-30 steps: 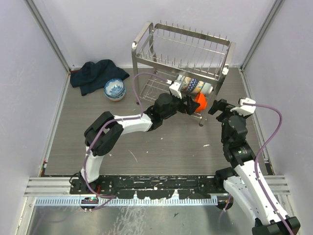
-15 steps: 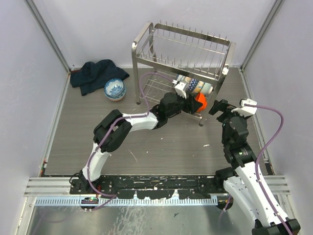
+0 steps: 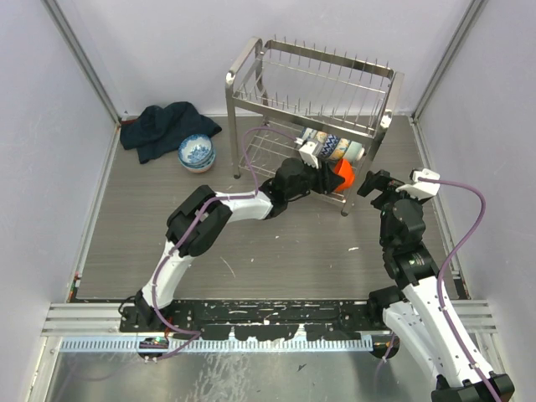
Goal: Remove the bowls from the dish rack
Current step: Pick up the bowl from the dish rack.
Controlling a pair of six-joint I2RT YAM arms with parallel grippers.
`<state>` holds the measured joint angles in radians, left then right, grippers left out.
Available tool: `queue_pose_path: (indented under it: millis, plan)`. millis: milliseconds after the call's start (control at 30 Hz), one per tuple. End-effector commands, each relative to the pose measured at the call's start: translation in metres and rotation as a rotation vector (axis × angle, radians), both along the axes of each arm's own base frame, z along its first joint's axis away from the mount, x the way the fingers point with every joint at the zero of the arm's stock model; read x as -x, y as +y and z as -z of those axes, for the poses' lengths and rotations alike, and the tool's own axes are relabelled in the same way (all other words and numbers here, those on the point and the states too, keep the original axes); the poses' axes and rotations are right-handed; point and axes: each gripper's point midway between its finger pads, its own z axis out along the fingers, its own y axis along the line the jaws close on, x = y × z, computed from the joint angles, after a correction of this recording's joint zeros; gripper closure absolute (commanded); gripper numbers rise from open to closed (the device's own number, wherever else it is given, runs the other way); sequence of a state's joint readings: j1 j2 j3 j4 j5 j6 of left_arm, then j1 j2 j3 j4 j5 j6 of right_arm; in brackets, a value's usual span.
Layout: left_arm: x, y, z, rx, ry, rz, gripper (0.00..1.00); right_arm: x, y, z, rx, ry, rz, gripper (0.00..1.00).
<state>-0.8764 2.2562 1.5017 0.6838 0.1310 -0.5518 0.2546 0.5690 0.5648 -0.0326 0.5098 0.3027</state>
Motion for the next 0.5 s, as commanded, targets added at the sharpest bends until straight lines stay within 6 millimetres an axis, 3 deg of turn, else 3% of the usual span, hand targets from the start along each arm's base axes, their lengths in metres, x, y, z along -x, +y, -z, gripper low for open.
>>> queue_pose_path:
  millis: [0,467]
  plan:
    - [-0.0053,-0.0085,-0.0164,0.064,-0.024,0.022,0.52,0.0002,0.0013,-0.0227,-0.026,-0.070,-0.005,0.00]
    - [-0.0063,-0.0102,-0.0122,0.078,-0.014,0.031,0.73,0.0007,0.0013,-0.0218,-0.024,-0.068,-0.005,0.00]
